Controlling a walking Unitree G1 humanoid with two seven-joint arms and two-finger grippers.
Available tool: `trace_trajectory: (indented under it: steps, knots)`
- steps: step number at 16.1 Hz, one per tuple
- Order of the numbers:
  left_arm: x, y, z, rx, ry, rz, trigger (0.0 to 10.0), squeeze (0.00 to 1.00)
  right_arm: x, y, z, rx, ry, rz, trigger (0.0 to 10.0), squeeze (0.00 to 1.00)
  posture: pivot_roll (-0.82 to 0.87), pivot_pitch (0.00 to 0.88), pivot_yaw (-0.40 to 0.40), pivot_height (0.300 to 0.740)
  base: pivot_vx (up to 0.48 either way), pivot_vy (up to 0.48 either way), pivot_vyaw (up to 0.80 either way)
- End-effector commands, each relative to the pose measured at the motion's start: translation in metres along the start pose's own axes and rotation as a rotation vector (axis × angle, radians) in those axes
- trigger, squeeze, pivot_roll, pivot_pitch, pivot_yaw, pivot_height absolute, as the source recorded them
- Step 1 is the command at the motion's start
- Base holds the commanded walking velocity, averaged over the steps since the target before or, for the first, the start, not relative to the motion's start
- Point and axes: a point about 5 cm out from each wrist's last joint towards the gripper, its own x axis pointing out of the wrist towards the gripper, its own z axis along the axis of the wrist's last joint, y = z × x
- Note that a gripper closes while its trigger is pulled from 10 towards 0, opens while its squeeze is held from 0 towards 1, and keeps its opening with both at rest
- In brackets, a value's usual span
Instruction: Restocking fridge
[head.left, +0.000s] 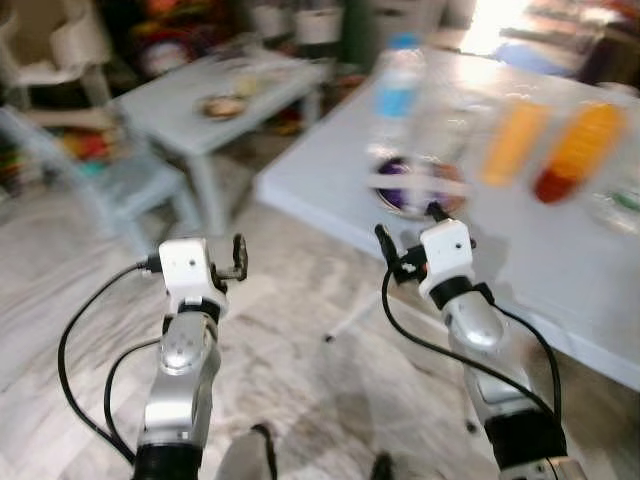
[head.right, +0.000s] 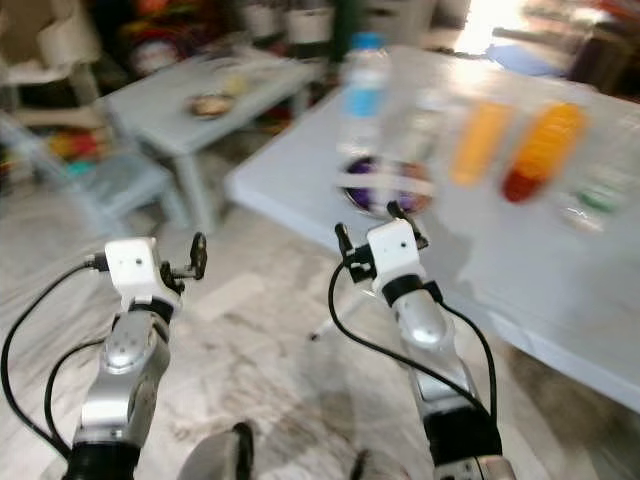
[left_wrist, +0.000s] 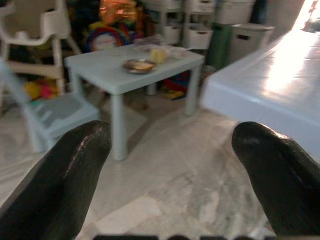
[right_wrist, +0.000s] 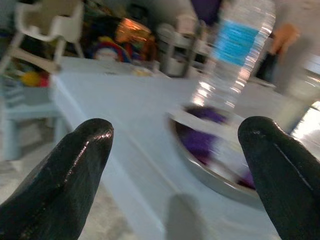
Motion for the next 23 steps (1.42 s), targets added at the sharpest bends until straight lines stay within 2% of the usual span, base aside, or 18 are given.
trace_trajectory:
  steps: [1, 3, 7, 10, 15, 23]
  knots:
    - [0.001, -0.003, 0.002, 0.008, -0.004, -0.009, 10.0, 0.00, 0.001, -0.001, 0.003, 0.000, -0.013, -0.004, 10.0, 0.00, -0.07, 0.068, 0.036, 0.740, 0.000, 0.000, 0.00]
    - [0.003, -0.002, 0.003, 0.007, -0.006, -0.012, 10.0, 0.00, 0.002, -0.004, 0.001, 0.012, -0.004, -0.012, 10.0, 0.00, -0.07, 0.066, 0.038, 0.740, 0.000, 0.000, 0.00]
    - [0.004, -0.001, 0.004, 0.009, -0.005, -0.015, 10.0, 0.00, 0.011, -0.012, 0.000, -0.004, 0.018, 0.052, 10.0, 0.00, -0.07, 0.072, 0.044, 0.740, 0.000, 0.000, 0.00]
    - [0.002, 0.000, 0.005, 0.010, -0.007, -0.022, 10.0, 0.00, 0.017, -0.025, 0.004, -0.021, 0.005, 0.000, 10.0, 0.00, -0.06, 0.070, 0.045, 0.740, 0.000, 0.000, 0.00]
    - [-0.002, 0.003, 0.007, 0.004, -0.013, -0.035, 10.0, 0.00, 0.014, -0.018, 0.008, -0.032, -0.035, -0.012, 10.0, 0.00, -0.06, 0.073, 0.059, 0.740, 0.000, -0.108, 0.00]
    - [-0.001, 0.001, 0.007, 0.002, -0.008, -0.049, 10.0, 0.00, 0.014, -0.013, 0.012, -0.046, -0.063, 0.001, 10.0, 0.00, -0.06, 0.070, 0.058, 0.740, 0.031, -0.424, 0.00]
